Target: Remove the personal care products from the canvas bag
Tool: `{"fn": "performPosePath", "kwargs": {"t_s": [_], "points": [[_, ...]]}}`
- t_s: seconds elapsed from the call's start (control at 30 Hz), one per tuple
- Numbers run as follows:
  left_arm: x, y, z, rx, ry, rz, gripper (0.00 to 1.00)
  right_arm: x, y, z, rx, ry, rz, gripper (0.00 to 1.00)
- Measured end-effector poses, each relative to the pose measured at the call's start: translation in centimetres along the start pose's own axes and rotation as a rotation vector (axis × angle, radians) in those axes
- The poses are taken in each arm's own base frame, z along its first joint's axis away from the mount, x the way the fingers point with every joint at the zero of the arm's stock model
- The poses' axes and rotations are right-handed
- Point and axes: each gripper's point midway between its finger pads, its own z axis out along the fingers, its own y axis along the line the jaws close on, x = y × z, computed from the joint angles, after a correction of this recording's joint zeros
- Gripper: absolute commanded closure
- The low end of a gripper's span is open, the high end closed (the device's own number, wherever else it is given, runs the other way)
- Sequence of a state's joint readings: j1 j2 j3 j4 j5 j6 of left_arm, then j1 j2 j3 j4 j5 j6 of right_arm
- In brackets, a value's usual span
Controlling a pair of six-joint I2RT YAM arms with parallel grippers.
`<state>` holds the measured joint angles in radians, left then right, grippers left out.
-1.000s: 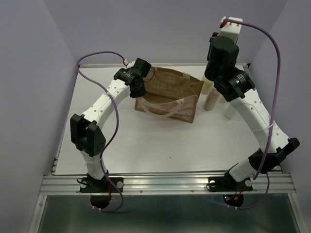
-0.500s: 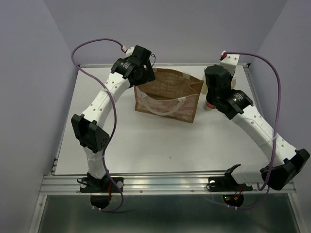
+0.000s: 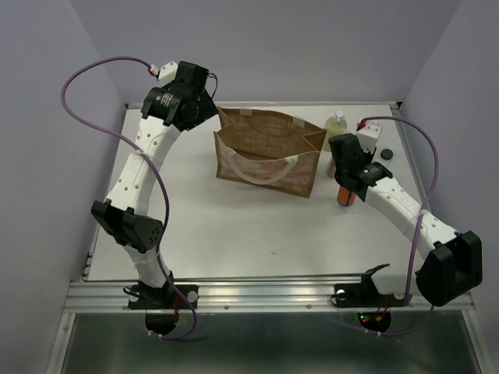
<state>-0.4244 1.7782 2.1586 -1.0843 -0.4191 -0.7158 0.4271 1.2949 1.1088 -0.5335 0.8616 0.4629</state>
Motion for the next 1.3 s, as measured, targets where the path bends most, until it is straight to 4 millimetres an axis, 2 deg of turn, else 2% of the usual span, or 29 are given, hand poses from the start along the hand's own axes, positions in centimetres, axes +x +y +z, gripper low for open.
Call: {"fn": "performPosePath", "kwargs": {"t_s": [0.1, 0.23, 0.6, 0.63, 0.7, 0.73, 0.77, 0.87, 0.93, 1.07, 1.2, 1.3], "points": [[-0.4, 2.6, -0.8, -0.047, -0.016, -0.026, 0.01, 3.1, -0.6, 1.3, 0.013, 0.041, -0.020, 0.98], [-0.2, 4.5, -1.6, -0.080, -0.019, -0.033, 0.01, 4.9, -1.2, 2.5, 0.025, 0.053, -0.012, 0.98], [2.0, 6.3, -1.0, -0.135, 0.022, 0.001, 0.01, 3.0, 0.8, 3.8, -0.036, -0.051, 0.095, 0.90], [2.1, 6.3, -0.9, -0.137, 0.024, 0.002, 0.01, 3.0, 0.9, 3.8, -0.040, -0.055, 0.100, 0.87], [2.2, 6.4, -0.8, -0.139, 0.026, 0.005, 0.01, 3.3, 1.0, 4.0, -0.044, -0.057, 0.106, 0.72], [2.2, 6.5, -0.9, -0.139, 0.026, 0.005, 0.01, 3.7, 1.0, 4.1, -0.043, -0.055, 0.104, 0.60], [2.2, 6.5, -0.9, -0.137, 0.024, 0.004, 0.01, 4.0, 0.8, 4.1, -0.038, -0.057, 0.105, 0.52], [2.1, 6.5, -1.0, -0.135, 0.019, 0.004, 0.01, 4.0, 0.7, 4.0, -0.042, -0.064, 0.107, 0.39], [2.0, 6.5, -1.1, -0.133, 0.015, 0.002, 0.01, 4.0, 0.4, 3.9, -0.044, -0.071, 0.110, 0.20], [2.1, 6.7, -1.0, -0.137, 0.014, 0.004, 0.01, 3.5, 0.2, 3.4, -0.051, -0.079, 0.125, 0.00], [2.3, 6.8, -0.9, -0.143, 0.017, 0.006, 0.01, 2.8, -0.3, 2.5, -0.060, -0.084, 0.143, 0.00], [2.2, 6.8, -1.0, -0.143, 0.012, 0.004, 0.01, 0.9, -0.8, 1.2, -0.071, -0.095, 0.167, 0.00]]}}
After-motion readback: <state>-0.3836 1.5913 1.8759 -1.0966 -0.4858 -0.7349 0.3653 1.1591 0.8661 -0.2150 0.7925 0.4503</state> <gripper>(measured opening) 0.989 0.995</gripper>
